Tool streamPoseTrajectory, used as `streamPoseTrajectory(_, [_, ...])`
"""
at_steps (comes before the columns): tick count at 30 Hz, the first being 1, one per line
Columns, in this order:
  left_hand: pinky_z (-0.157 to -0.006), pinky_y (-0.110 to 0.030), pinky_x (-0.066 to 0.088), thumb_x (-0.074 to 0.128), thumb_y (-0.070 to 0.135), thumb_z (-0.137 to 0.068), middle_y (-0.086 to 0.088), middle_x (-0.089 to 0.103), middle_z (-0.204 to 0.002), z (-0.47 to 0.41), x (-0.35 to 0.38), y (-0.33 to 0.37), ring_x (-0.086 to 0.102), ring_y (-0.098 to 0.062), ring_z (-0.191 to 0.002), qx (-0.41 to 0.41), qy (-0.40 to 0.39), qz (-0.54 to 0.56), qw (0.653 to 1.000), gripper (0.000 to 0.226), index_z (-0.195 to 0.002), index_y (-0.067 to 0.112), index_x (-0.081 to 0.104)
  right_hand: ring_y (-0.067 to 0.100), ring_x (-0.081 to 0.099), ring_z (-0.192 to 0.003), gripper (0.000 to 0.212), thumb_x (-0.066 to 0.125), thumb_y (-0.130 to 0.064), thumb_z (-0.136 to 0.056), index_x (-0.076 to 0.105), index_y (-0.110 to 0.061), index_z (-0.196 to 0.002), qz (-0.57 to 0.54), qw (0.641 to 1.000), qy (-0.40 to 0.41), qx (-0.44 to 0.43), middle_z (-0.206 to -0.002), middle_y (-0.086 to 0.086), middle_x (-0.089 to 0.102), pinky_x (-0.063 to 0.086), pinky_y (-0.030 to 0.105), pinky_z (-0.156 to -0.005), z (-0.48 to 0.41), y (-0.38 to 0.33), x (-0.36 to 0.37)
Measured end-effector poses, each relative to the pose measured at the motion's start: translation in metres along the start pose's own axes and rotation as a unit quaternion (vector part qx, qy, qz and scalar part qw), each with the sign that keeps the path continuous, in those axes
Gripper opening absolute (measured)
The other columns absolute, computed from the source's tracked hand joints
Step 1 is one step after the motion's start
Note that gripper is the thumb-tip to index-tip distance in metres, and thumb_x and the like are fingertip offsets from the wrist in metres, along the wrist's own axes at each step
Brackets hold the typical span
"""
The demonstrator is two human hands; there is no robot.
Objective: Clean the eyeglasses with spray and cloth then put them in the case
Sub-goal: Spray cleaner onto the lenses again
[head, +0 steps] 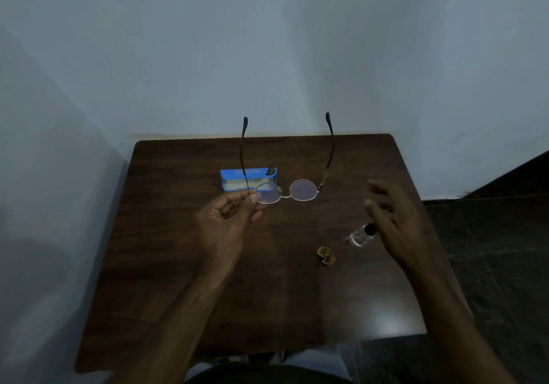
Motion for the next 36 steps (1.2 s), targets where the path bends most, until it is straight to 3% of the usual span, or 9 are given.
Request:
streamPoseTrajectory(6, [-0.074,-0.030,0.065,0.077,0.003,-0.089,-0.012,0.081,-0.097,0.003,-0.001,0.004,0.080,-0.032,-0.091,0.015,-0.001,-0.019,1.000,0.014,-0.103,0.002,0.077,0.015,0.052,-0.126,0.079,0.087,-0.030,-0.083,0.044,-0.031,-0.150,-0.007,0.980,-0.050,0.192,-0.142,-0.009,0.050,0.049,0.043,-0.106,0.041,0.108,0.031])
streamPoseTrajectory(12, [-0.075,-0.031,0.066,0.079,0.009,-0.086,-0.008,0.082,-0.097,0.006,0.001,0.017,0.080,-0.030,-0.091,0.034,0.002,-0.036,0.999,0.017,-0.103,0.006,0.078,0.028,0.065,-0.115,0.047,0.075,-0.012,-0.093,0.054,-0.019,-0.135,-0.064,0.975,0.029,0.212,-0.120,0.000,0.063,0.053,0.050,-0.100,0.046,0.139,0.057])
streamPoseTrajectory(18, [-0.075,-0.030,0.066,0.077,0.003,-0.090,-0.006,0.082,-0.097,0.004,-0.010,0.036,0.080,-0.022,-0.089,0.058,0.012,-0.042,0.997,0.016,-0.106,0.004,0.077,0.000,0.061,-0.110,0.038,0.061,-0.024,-0.104,0.049,-0.037,-0.137,-0.156,0.977,0.009,0.142,-0.116,-0.021,0.062,0.051,0.043,-0.102,0.038,0.066,0.057])
streamPoseTrajectory(21, [-0.075,-0.031,0.066,0.077,0.004,-0.090,-0.005,0.082,-0.099,0.004,-0.019,0.046,0.081,-0.021,-0.089,0.072,0.028,-0.049,0.996,0.020,-0.109,-0.001,0.077,0.023,0.068,-0.099,0.045,0.054,-0.025,-0.096,0.049,-0.031,-0.140,-0.248,0.961,-0.025,0.116,-0.104,0.001,0.066,0.056,0.046,-0.088,0.036,-0.005,0.054])
streamPoseTrajectory(25, [-0.075,-0.029,0.066,0.078,0.007,-0.088,-0.003,0.083,-0.097,0.007,-0.028,0.060,0.081,-0.020,-0.088,0.077,0.050,-0.044,0.995,0.018,-0.105,0.009,0.078,0.033,0.055,-0.057,0.054,0.047,-0.015,-0.087,0.051,-0.024,-0.140,-0.448,0.872,-0.131,0.147,-0.078,0.019,0.054,0.050,0.040,-0.051,0.041,-0.081,0.067])
streamPoseTrajectory(29, [-0.075,-0.029,0.066,0.079,0.010,-0.086,0.001,0.083,-0.093,0.013,-0.036,0.073,0.080,-0.017,-0.087,0.089,0.063,-0.046,0.993,0.016,-0.102,0.012,0.079,0.024,0.048,-0.048,0.067,0.071,-0.032,-0.083,0.049,-0.021,-0.145,-0.554,0.769,-0.279,0.155,-0.075,0.020,0.045,0.042,0.032,-0.047,0.050,-0.133,0.084])
streamPoseTrajectory(32, [-0.072,-0.022,0.063,0.081,0.007,-0.085,0.006,0.082,-0.090,0.020,-0.041,0.084,0.080,-0.013,-0.083,0.110,0.073,-0.063,0.989,0.018,-0.103,0.011,0.079,0.024,0.050,-0.046,0.069,0.067,-0.033,-0.089,0.044,-0.016,-0.152,-0.597,0.711,-0.341,0.145,-0.076,0.021,0.046,0.044,0.028,-0.040,0.059,-0.160,0.084])
streamPoseTrajectory(34, [-0.071,-0.018,0.061,0.081,0.006,-0.084,0.009,0.082,-0.090,0.025,-0.043,0.087,0.080,-0.010,-0.083,0.116,0.075,-0.072,0.988,0.020,-0.104,0.010,0.079,0.023,0.050,-0.045,0.060,0.056,-0.029,-0.096,0.043,-0.017,-0.154,-0.578,0.726,-0.346,0.136,-0.078,0.022,0.048,0.043,0.028,-0.040,0.059,-0.173,0.081])
streamPoseTrajectory(36, [-0.071,-0.017,0.061,0.081,0.006,-0.085,0.010,0.082,-0.091,0.028,-0.045,0.088,0.079,-0.009,-0.083,0.121,0.076,-0.084,0.986,0.021,-0.106,0.008,0.079,0.026,0.050,-0.044,0.050,0.046,-0.024,-0.101,0.048,-0.025,-0.151,-0.475,0.816,-0.311,0.108,-0.077,0.024,0.053,0.045,0.032,-0.043,0.056,-0.178,0.074])
Point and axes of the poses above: each hand's wrist, its own z-axis away from the middle knuckle, its own x-axis out of the palm, y = z × x, the point moved 9 cm from there along -z, towards the middle knuckle
